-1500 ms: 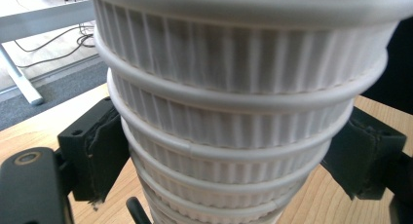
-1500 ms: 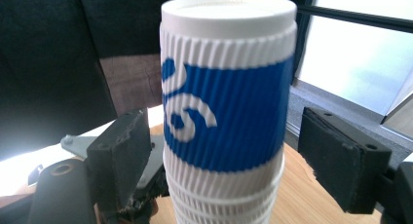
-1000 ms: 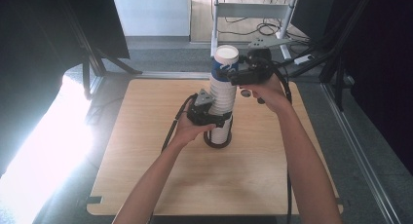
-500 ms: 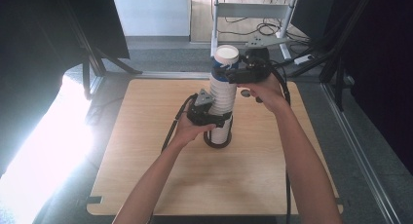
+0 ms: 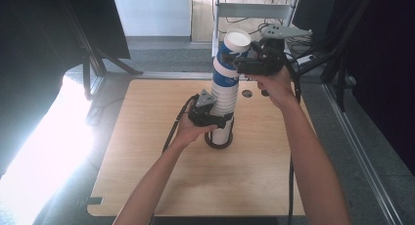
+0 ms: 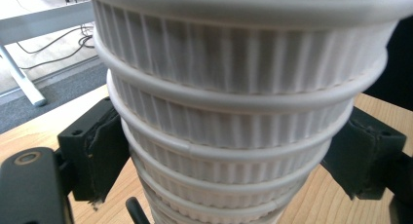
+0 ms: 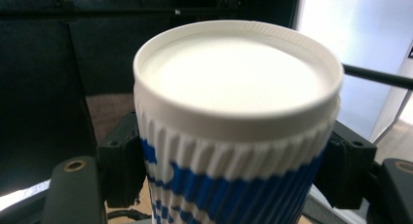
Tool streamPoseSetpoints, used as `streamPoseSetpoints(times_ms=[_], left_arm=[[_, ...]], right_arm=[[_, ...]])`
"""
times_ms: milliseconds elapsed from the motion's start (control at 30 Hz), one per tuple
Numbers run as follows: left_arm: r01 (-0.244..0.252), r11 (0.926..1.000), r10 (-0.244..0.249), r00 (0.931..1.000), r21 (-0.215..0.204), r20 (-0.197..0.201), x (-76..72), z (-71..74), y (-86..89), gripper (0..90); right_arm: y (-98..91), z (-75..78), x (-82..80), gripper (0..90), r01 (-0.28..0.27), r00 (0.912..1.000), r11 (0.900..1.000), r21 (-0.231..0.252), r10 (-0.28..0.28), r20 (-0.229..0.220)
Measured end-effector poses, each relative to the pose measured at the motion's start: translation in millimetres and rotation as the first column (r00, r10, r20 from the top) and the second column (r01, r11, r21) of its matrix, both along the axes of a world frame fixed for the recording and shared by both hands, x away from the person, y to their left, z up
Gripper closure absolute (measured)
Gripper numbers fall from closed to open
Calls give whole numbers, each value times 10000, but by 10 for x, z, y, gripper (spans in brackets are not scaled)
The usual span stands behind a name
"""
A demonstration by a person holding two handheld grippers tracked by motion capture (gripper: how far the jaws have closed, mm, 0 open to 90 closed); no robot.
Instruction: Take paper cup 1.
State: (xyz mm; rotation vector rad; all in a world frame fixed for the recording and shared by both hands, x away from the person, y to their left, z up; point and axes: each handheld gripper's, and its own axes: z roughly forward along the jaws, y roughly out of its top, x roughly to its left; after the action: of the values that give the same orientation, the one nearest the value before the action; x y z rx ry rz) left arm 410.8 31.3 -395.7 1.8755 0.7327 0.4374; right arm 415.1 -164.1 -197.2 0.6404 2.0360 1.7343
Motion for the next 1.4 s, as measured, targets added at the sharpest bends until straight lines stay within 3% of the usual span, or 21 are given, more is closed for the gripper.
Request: streamPoseSetpoints(times_ms=[233,567,933,1267,1400], left_arm=[[-37,10000,37,10000,-35,-8,5,-4,9,129],[-62,10000,62,10000,31,-16,1,3,2,129],[-170,9998,170,9998,73,-41,-9,10,-9,126],[-284,9996,284,9995,17,123,-54,39,-16,84],[-334,9991,328,9992,255,246,-102,43,1,69]], right_arm=[[-171,197,-155,254,75,9987,9999,97,-79,504],[-407,193,-306,257,142,9981,9999,59,-146,591],[-687,-17,-422,258,363,9988,9993,-76,-360,343],[-781,-270,-474,258,393,9992,9992,-120,-392,84],[-796,-401,-493,258,368,9993,9991,-204,-369,-22]])
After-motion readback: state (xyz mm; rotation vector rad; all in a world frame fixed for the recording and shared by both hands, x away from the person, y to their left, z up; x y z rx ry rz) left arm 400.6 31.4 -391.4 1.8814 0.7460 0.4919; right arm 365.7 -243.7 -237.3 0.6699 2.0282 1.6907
